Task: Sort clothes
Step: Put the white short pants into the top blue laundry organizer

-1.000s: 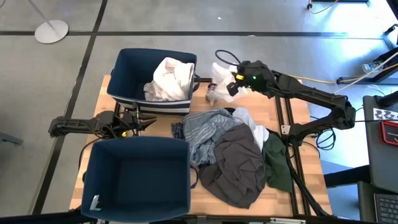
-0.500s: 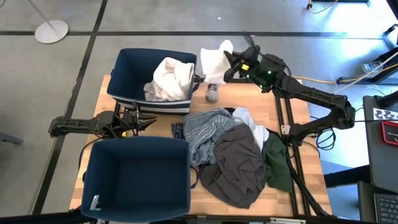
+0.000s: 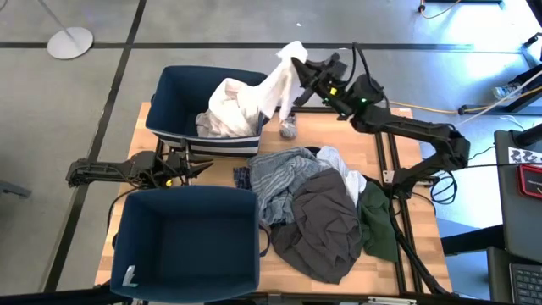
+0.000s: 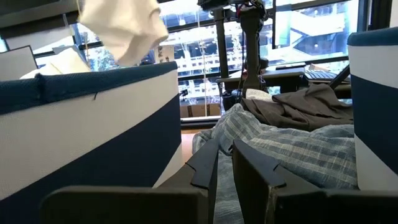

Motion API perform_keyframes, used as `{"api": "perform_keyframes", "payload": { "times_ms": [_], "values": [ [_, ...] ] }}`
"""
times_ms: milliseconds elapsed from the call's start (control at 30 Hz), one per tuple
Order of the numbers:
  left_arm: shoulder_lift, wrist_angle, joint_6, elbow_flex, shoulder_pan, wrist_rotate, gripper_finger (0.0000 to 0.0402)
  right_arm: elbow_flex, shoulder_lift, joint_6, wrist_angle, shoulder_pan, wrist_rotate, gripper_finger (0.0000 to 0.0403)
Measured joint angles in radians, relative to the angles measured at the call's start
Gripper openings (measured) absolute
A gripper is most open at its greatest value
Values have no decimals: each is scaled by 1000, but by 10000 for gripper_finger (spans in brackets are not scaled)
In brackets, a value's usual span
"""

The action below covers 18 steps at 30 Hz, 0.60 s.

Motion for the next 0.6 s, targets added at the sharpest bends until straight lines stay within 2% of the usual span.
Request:
{"api": "perform_keyframes", "payload": {
  "times_ms": [67, 167, 400, 600],
  "values": [
    [0, 0, 8, 0, 0, 0, 40, 3, 38, 6, 70, 1, -42, 23],
    [0, 0, 10, 0, 0, 0, 40, 46, 108, 51, 86, 1, -91, 23],
    [0, 0, 6, 0, 0, 0, 40, 237, 291, 69, 87, 4, -242, 24],
    [0, 0, 4, 0, 0, 0, 40, 417, 419, 55, 19, 8, -265, 24]
  ]
}}
